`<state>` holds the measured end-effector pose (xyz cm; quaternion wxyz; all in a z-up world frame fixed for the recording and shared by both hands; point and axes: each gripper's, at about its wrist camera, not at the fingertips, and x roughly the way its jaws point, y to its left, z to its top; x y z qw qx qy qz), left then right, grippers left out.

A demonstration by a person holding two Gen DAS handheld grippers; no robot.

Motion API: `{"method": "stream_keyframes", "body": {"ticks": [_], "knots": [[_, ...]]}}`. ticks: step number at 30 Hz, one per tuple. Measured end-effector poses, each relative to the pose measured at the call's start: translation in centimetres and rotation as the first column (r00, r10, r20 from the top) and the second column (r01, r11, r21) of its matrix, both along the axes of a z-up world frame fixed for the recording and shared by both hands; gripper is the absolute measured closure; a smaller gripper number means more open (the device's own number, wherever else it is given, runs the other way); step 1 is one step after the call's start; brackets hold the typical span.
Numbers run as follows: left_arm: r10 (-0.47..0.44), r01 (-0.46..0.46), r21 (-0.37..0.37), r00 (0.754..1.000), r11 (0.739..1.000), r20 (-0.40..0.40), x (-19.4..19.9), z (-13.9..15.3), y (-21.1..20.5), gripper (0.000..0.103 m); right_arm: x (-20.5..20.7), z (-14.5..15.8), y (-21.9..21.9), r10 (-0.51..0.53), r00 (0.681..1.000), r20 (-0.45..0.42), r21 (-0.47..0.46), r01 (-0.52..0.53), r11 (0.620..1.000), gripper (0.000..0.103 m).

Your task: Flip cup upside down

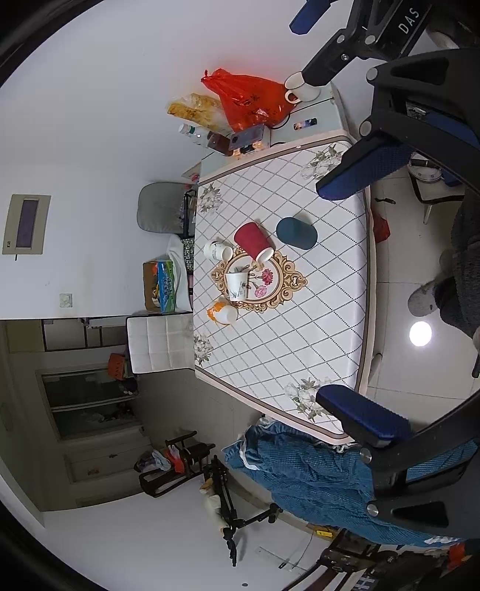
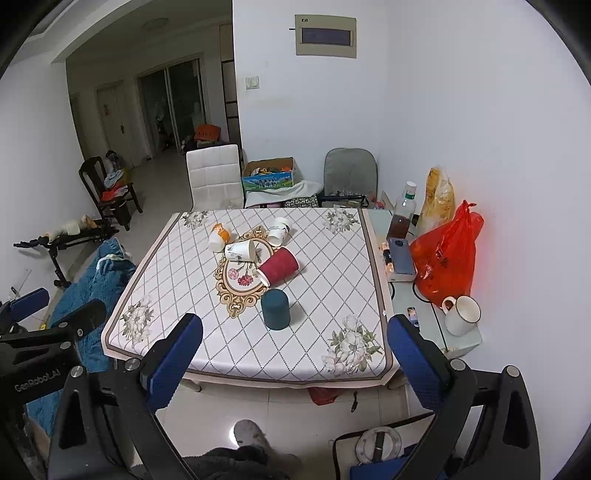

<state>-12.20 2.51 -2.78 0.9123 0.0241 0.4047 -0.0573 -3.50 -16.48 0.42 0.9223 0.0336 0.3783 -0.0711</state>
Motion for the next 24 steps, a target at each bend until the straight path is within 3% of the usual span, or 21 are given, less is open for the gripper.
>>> {"method": "stream_keyframes", "body": {"ticks": [24], "knots": [[0.026, -0.026, 0.010, 1.000, 1.000, -0.017, -1.2, -0.3, -1.7, 0.001, -0.5, -1.7, -2.0, 0.009, 1.000, -0.026, 0.018, -0.009, 1.000, 0.001]]}}
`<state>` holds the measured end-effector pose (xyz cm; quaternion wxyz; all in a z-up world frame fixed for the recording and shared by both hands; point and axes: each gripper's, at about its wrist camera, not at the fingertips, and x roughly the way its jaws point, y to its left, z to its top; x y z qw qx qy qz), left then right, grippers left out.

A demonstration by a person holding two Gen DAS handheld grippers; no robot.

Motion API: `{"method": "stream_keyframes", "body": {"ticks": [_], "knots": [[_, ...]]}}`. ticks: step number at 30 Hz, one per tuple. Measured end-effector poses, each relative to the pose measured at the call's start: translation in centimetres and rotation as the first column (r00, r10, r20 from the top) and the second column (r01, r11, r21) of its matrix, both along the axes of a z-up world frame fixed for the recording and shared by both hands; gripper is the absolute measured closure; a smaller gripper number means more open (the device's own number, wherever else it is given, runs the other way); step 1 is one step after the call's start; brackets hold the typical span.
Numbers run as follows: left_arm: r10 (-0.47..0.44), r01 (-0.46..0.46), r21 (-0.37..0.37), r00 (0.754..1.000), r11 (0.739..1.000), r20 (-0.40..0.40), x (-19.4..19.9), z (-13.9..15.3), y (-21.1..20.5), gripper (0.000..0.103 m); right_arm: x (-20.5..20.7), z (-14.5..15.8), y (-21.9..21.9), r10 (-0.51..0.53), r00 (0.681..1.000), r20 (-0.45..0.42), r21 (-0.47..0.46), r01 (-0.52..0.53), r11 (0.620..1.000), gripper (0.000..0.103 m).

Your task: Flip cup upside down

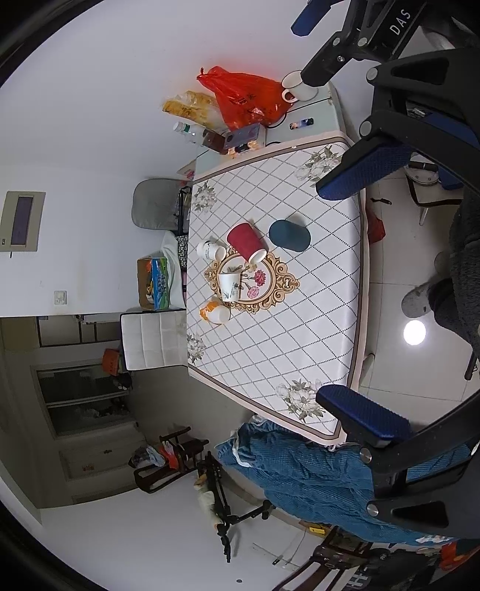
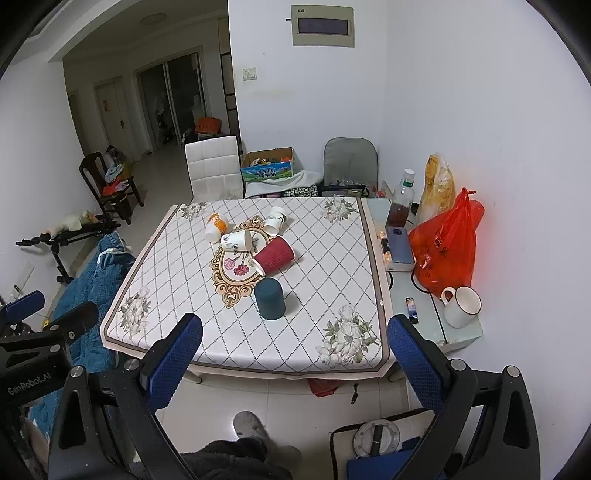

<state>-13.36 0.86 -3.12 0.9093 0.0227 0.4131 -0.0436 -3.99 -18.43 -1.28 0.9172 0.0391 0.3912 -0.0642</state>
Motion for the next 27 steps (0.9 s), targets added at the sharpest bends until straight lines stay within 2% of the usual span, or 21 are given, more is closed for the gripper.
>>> {"method": "stream_keyframes", "body": {"ticks": [27], "knots": [[0.002, -0.003, -0.011, 1.000, 1.000, -0.020, 0.80, -0.39, -0.26, 0.001, 0.09, -0.60, 0.24, 0.006, 1.000, -0.013, 0.008, -0.006, 1.000, 0.001]]}}
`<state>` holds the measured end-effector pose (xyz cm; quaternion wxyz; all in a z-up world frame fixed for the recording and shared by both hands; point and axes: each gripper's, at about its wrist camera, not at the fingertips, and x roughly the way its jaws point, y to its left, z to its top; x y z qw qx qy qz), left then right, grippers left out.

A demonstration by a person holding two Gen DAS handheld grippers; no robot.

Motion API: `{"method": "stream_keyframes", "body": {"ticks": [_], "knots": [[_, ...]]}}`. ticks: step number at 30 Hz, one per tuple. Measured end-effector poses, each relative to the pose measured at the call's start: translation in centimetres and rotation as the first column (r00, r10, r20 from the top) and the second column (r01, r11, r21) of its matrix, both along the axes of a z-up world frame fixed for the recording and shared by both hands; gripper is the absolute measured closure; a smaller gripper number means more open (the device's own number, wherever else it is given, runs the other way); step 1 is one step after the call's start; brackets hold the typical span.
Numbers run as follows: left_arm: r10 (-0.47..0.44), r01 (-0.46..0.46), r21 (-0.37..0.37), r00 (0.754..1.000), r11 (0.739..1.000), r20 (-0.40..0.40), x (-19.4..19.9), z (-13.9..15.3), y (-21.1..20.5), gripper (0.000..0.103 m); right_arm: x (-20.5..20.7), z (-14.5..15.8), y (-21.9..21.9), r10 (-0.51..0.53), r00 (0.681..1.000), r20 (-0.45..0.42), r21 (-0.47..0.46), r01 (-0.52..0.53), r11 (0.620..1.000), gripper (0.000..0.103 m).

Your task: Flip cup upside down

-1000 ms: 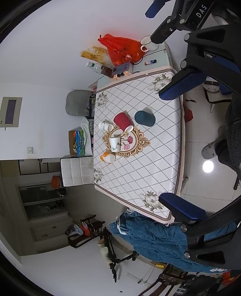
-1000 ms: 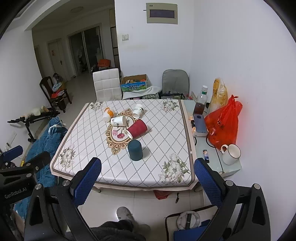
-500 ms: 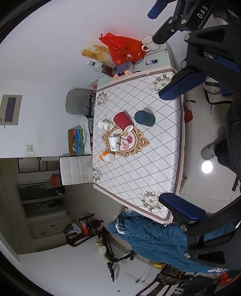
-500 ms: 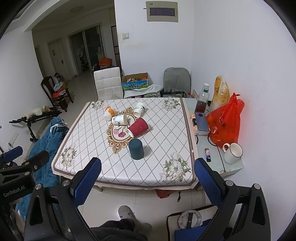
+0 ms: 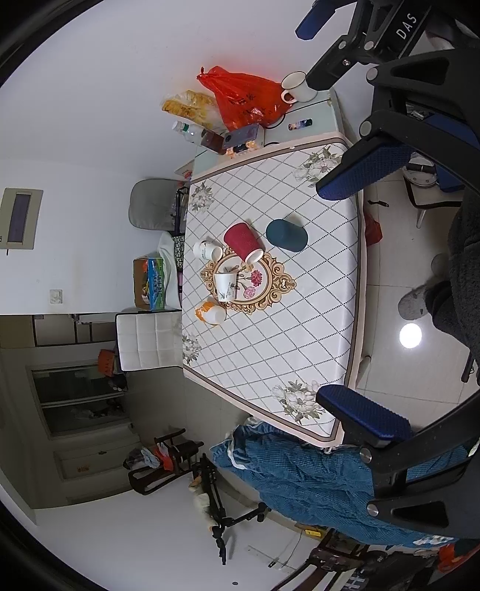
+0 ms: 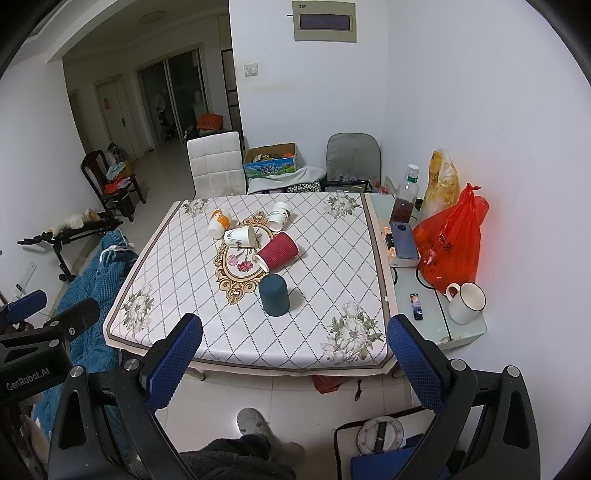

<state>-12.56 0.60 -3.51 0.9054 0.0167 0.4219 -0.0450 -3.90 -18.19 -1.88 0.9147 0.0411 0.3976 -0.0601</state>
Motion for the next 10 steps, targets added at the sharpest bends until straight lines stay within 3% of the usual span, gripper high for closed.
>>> {"method": "stream_keyframes", "body": {"ticks": [10], "knots": [[0.000, 0.000, -0.006, 1.000, 1.000, -0.004, 0.00, -0.14, 0.35, 0.001, -0.08, -0.16, 0.40, 0.001, 1.000, -0.003, 0.007, -0.001, 1.000, 0.001]]}}
